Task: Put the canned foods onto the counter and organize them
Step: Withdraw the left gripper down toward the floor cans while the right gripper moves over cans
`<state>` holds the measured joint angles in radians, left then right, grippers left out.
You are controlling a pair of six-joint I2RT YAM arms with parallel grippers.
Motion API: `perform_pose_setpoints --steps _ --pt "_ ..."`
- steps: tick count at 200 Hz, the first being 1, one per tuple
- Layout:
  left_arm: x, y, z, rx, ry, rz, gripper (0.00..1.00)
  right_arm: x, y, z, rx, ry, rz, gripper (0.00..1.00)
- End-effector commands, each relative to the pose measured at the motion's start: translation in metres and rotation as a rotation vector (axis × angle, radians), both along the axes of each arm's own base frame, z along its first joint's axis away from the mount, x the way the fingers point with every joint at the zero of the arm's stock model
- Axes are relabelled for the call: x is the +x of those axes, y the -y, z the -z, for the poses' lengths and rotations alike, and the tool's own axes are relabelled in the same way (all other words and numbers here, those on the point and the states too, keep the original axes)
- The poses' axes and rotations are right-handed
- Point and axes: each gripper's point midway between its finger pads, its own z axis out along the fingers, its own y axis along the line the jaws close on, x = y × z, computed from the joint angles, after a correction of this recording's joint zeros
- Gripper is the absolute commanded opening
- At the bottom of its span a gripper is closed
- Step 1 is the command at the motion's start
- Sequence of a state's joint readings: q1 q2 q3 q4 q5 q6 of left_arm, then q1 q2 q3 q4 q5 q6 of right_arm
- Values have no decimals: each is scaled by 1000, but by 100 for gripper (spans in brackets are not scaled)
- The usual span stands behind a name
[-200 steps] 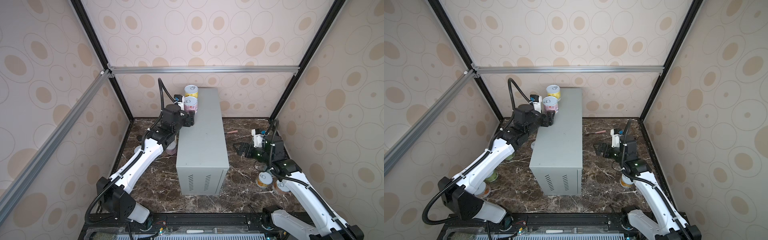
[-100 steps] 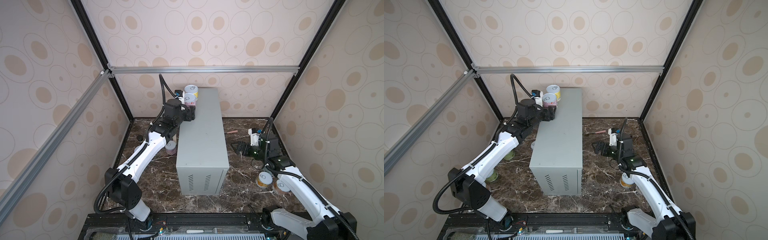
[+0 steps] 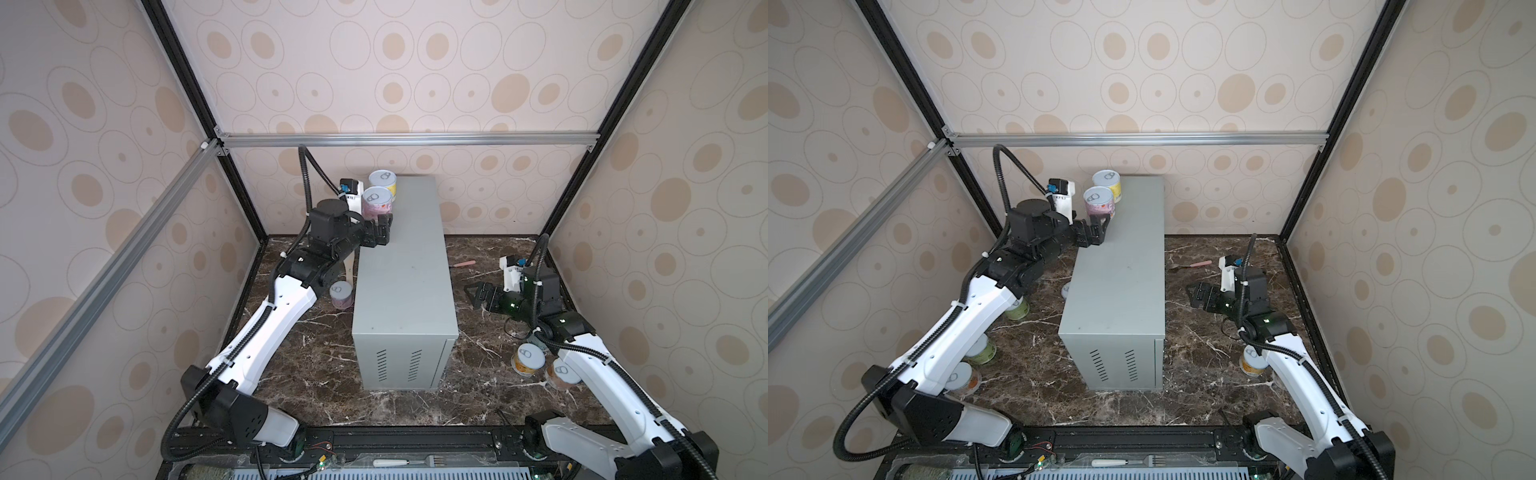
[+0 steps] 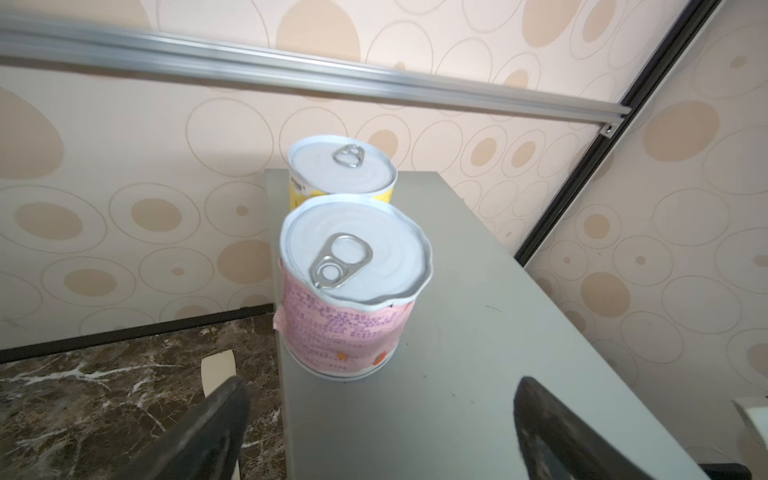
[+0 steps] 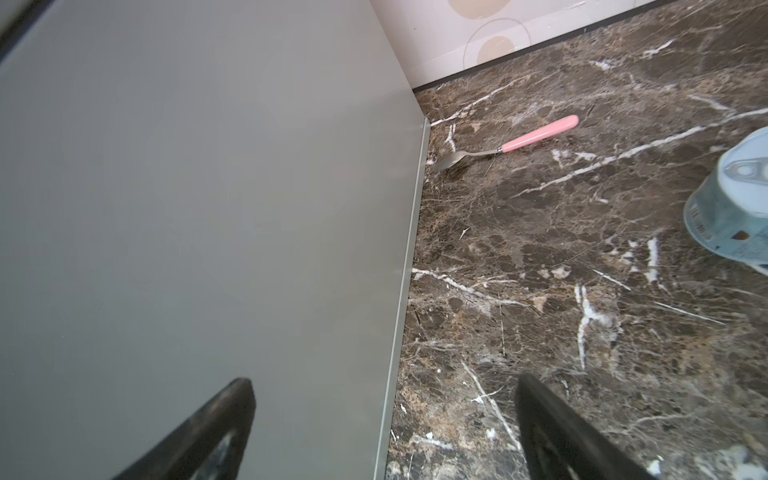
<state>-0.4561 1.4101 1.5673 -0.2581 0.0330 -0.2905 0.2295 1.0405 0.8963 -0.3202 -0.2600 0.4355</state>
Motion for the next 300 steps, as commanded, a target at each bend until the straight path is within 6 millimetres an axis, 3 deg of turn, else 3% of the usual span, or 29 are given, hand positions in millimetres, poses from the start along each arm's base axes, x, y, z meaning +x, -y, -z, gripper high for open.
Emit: perform_pose_setpoints --steps 1,26,52,127,168,217,257,300 --pt "-23 -15 -12 24 28 -7 99 -9 10 -13 -43 13 34 100" --pt "-45 -29 -11 24 33 -26 99 -18 21 -11 -79 -18 74 100" --pt "-65 -48 3 34 9 -75 99 -28 33 -4 -125 -66 119 100" --pt "-112 -101 86 33 -112 -244 99 -53 80 46 -276 -245 332 100" --pt "-120 -114 148 8 -230 -329 99 -58 94 69 -335 -315 397 100" --pt "-127 -142 214 -35 -338 -525 99 -73 124 87 -410 -394 521 100" --pt "-127 -153 236 -28 -392 -615 99 -87 142 109 -360 -485 583 100" --pt "-123 -149 255 12 -469 -625 99 -101 152 133 -334 -561 650 100"
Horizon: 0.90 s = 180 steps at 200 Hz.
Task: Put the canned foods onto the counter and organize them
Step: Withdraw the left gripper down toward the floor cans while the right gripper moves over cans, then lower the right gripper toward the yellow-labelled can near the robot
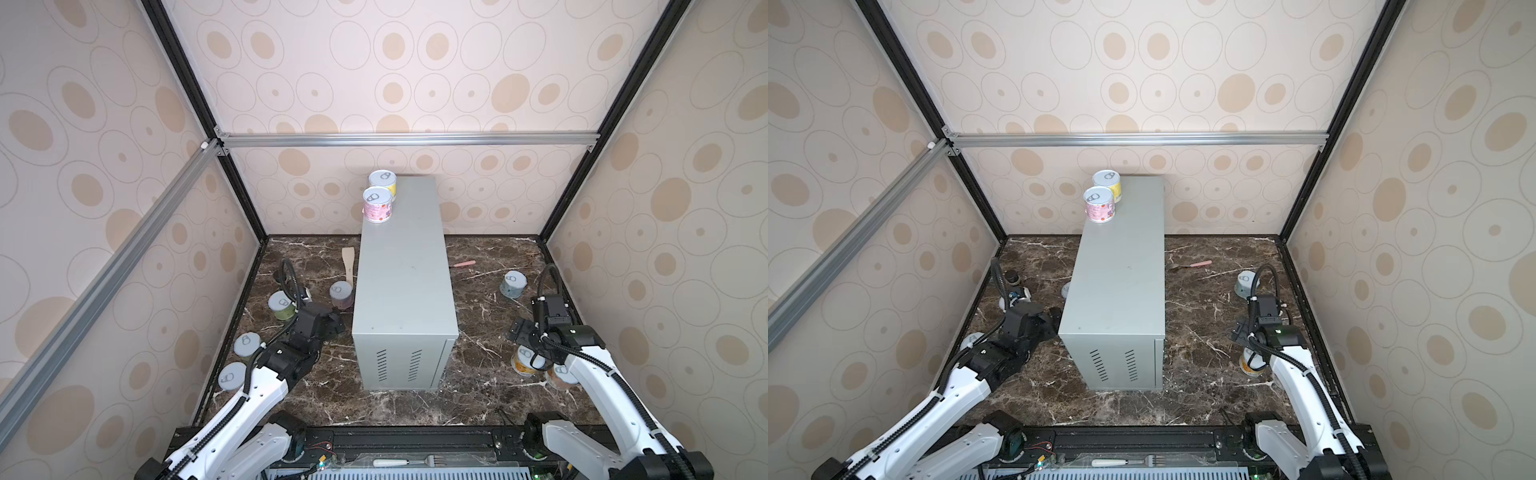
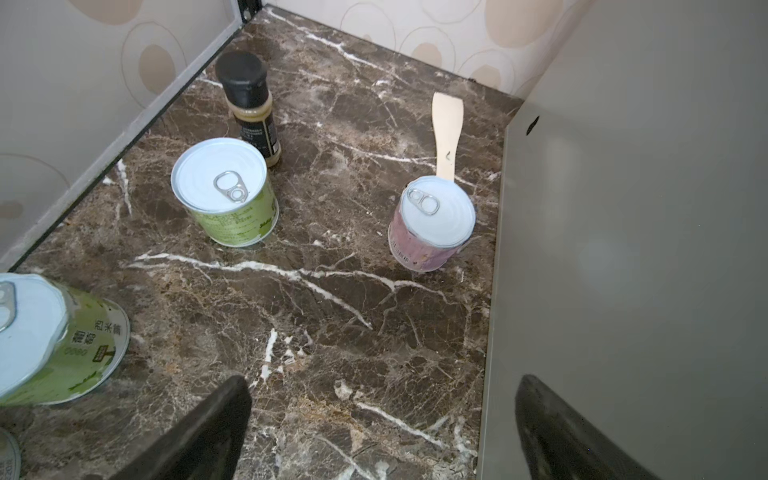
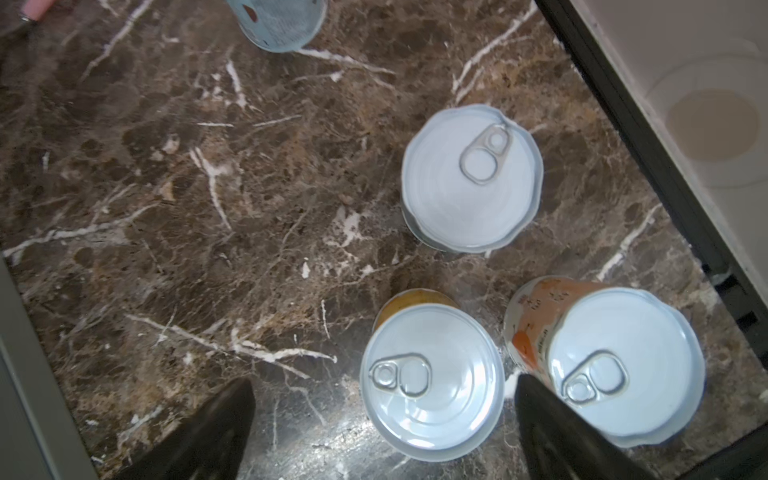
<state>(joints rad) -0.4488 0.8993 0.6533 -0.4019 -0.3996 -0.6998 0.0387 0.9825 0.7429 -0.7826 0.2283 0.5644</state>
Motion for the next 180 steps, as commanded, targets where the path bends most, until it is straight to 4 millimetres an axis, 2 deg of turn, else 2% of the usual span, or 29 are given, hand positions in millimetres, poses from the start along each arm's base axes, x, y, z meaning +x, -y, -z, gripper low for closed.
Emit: perform_pose_setpoints --steps 1,23,62,91,118,180 --pt "3 -5 -4 -13 -8 -56 99 -12 2 12 20 -39 52 100" --pt "7 9 -7 -38 4 27 99 -14 7 23 14 -48 105 100" --pt "2 6 -22 -47 92 56 99 -6 5 36 21 -68 108 100" --pt "0 5 -32 -62 152 77 99 2 -3 47 64 -88 92 100" --pt "0 6 -32 -67 159 90 99 12 -14 54 110 -89 40 100" --pt "3 8 -28 -78 143 101 99 32 -37 53 190 -62 -59 100"
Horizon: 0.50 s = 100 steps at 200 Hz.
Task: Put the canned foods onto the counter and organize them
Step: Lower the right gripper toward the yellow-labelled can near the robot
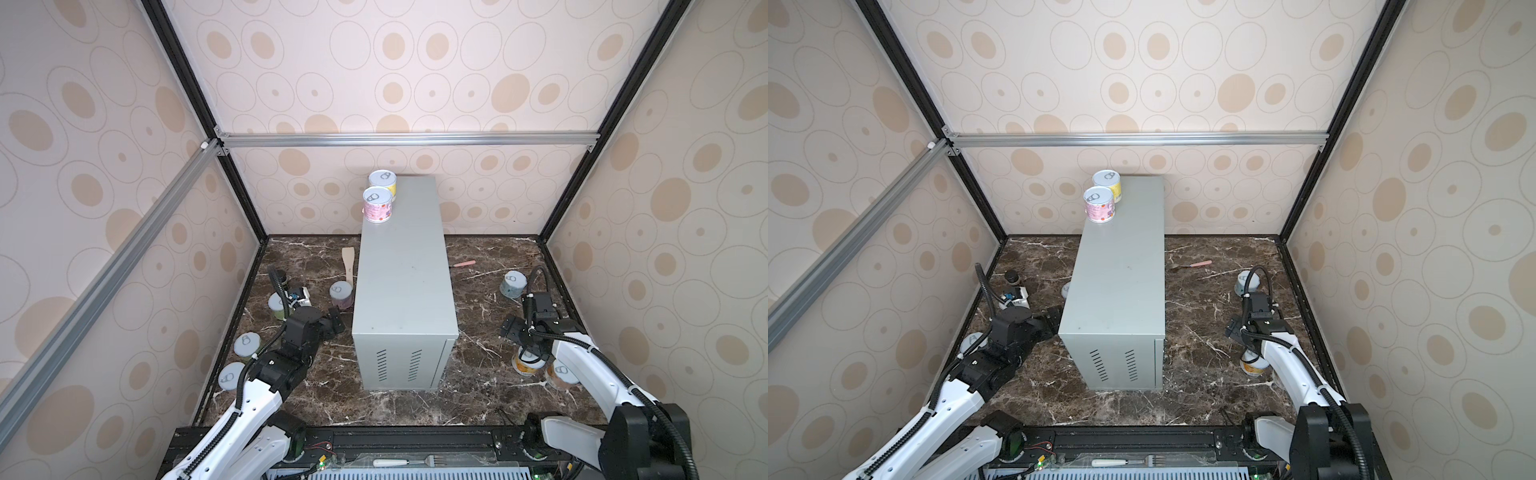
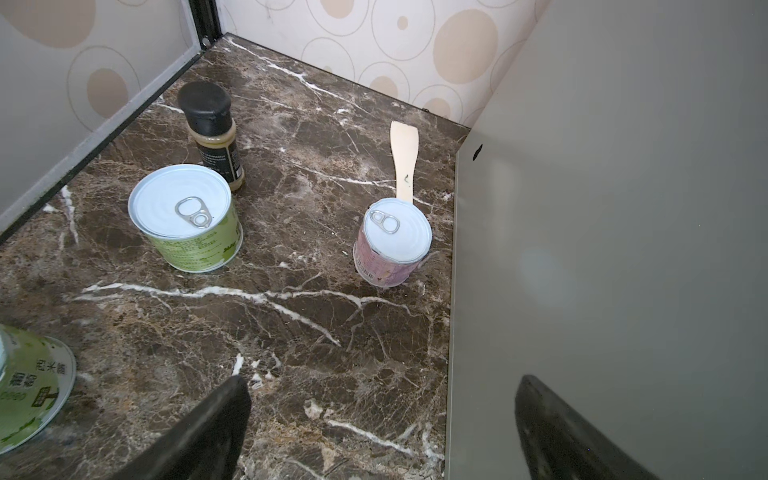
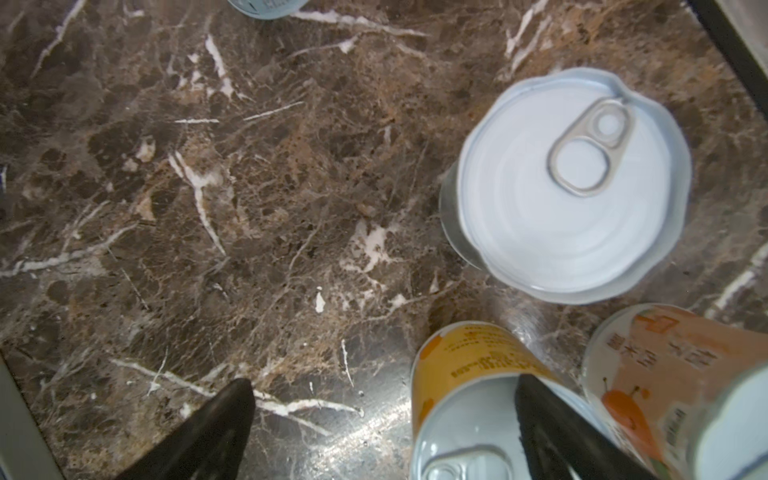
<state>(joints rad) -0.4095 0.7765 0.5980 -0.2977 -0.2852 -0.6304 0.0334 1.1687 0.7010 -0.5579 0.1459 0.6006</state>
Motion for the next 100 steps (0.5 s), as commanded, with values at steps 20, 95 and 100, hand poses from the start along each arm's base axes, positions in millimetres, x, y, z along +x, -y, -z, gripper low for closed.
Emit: perform_pose_setpoints --steps 20,95,100 --pt "4 0 -5 -6 21 13 99 0 -30 15 103 -54 -90 100" --pt "5 -2 -5 -10 23 15 99 14 -55 0 106 -13 -168 100" --pt "5 -1 -5 -11 23 17 99 14 -57 0 106 -14 -175 100"
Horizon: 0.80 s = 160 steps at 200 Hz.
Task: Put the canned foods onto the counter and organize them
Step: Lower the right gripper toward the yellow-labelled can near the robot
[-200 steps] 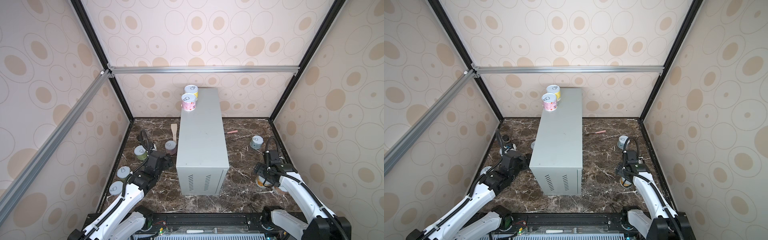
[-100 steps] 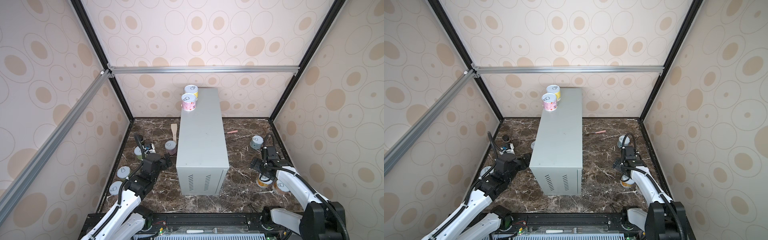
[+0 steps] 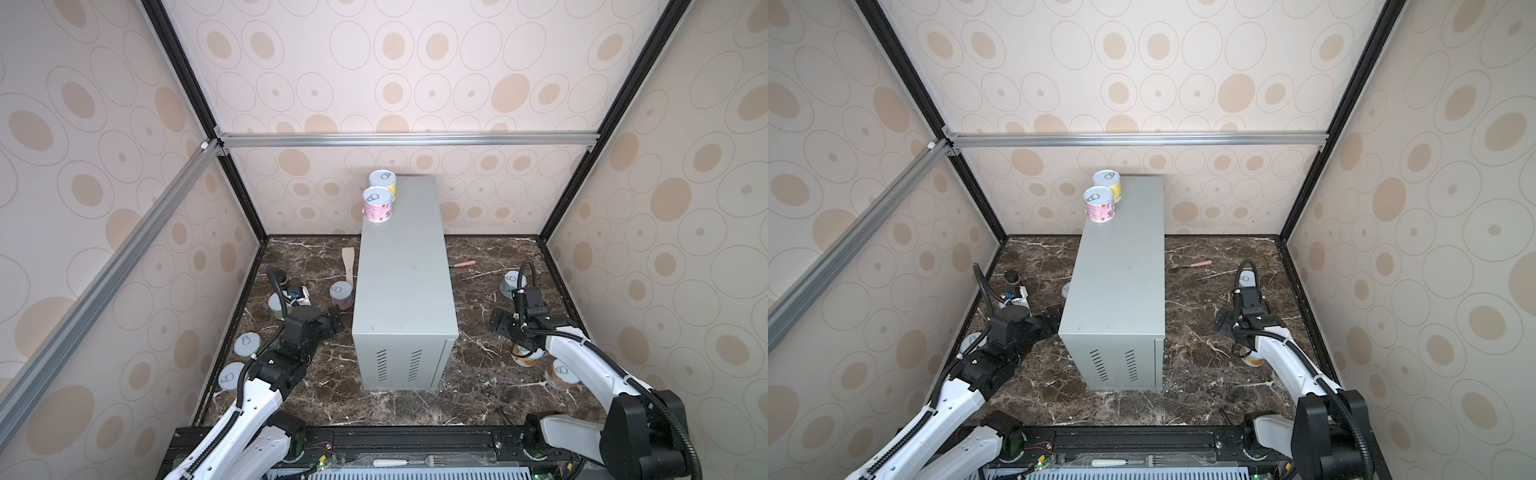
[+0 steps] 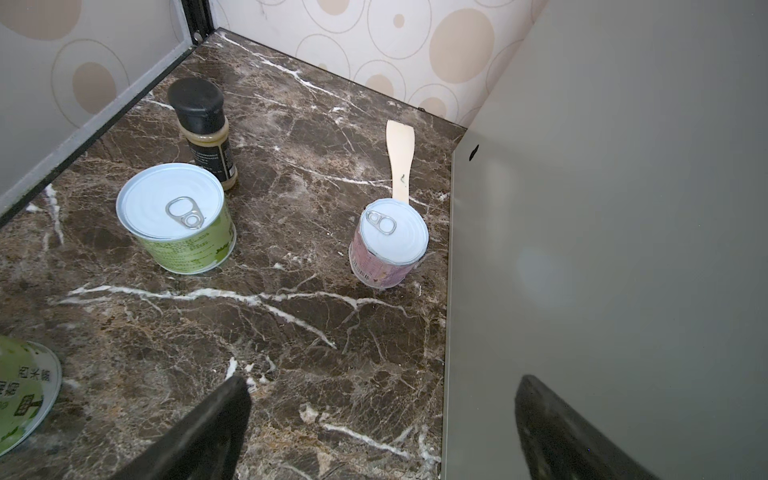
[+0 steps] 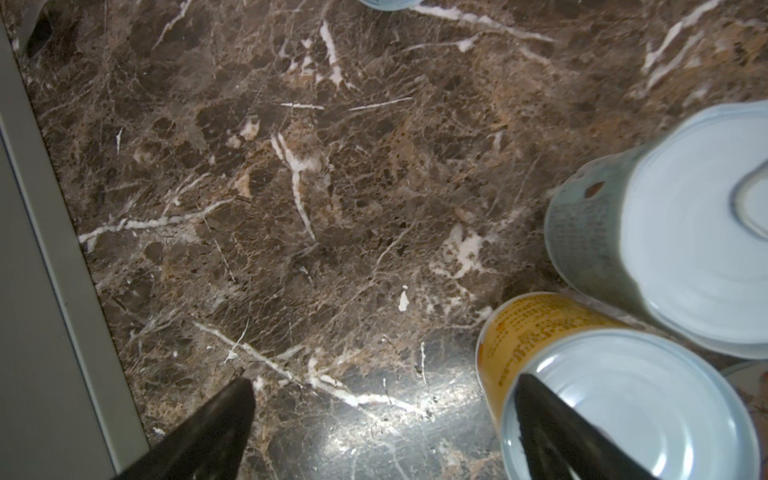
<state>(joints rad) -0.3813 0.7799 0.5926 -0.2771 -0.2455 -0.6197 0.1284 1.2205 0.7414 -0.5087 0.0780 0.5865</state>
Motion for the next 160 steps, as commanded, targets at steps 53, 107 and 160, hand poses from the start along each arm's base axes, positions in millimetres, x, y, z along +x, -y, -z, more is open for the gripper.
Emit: perform_pose_setpoints --steps 53,107,160 --pt "3 4 -8 -7 33 42 99 -4 -21 -15 37 -45 -62 100" --pt "-1 22 -26 -34 102 195 99 -21 9 -44 -89 14 2 100" --pt "-2 34 -28 -84 139 285 99 -41 31 -28 -109 -24 81 100"
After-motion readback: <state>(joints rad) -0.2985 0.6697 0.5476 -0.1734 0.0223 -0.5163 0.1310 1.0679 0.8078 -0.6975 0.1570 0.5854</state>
